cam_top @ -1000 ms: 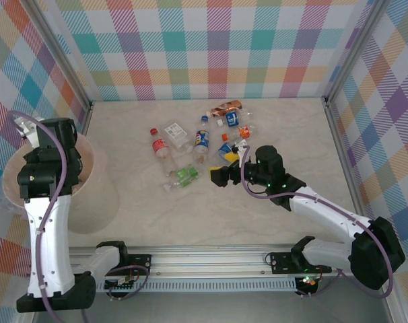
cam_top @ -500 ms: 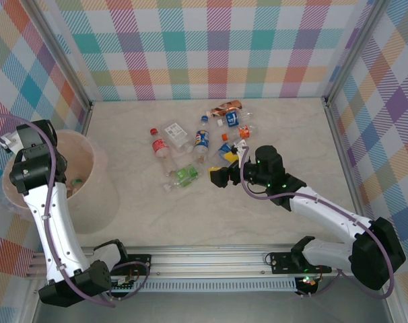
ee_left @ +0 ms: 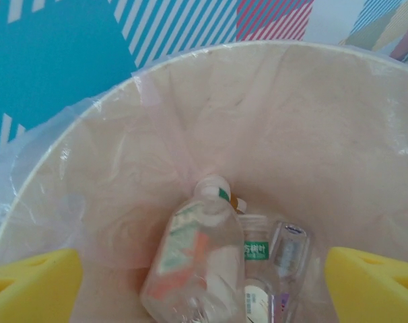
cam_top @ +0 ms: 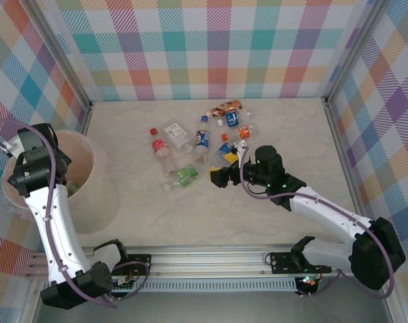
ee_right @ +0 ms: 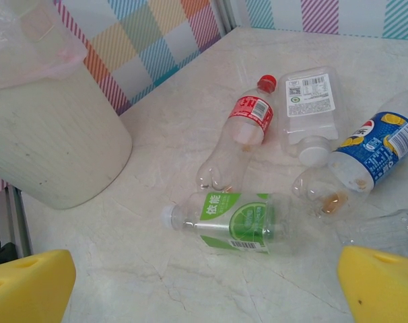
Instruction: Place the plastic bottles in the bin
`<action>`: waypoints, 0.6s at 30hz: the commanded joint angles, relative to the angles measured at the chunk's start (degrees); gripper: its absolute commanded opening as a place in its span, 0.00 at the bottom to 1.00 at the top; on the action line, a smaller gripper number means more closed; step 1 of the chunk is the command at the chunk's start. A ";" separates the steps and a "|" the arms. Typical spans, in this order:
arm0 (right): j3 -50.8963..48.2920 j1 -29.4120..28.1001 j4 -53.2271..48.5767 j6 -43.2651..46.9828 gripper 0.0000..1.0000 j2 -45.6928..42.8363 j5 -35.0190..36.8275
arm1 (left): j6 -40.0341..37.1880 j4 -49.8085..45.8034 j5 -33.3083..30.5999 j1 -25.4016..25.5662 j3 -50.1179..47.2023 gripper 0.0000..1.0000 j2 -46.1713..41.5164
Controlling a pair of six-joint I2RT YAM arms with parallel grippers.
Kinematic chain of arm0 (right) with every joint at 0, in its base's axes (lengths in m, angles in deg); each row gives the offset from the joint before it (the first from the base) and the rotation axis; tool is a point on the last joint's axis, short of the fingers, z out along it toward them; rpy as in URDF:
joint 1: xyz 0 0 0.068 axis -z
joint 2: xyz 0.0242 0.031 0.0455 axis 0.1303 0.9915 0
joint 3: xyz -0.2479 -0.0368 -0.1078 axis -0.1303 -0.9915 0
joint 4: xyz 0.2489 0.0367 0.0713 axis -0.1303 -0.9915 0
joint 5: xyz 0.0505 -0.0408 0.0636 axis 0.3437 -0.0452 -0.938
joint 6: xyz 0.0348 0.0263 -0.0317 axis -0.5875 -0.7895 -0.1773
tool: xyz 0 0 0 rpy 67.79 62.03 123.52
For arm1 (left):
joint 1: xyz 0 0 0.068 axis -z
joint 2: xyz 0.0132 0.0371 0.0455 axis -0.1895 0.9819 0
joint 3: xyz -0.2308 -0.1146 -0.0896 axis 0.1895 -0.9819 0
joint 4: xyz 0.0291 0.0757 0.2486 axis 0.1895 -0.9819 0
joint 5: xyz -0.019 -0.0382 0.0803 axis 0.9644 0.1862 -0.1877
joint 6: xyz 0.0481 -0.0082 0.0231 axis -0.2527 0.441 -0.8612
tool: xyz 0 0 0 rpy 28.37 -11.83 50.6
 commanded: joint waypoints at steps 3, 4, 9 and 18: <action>1.07 -0.42 -0.16 -3.54 1.00 -1.32 7.03 | -1.16 1.69 7.83 -0.56 -0.01 0.97 -0.96; 0.68 -0.41 0.04 -4.81 1.00 -1.80 9.68 | -1.45 2.00 9.61 -0.34 -0.02 0.98 -1.09; -0.39 -0.30 -1.56 -8.82 1.00 -2.53 19.15 | -1.91 1.87 14.24 3.42 0.87 1.00 -1.34; -1.95 -0.26 -2.72 -12.26 1.00 -2.75 26.44 | 1.34 3.14 19.20 14.76 2.49 1.00 -3.89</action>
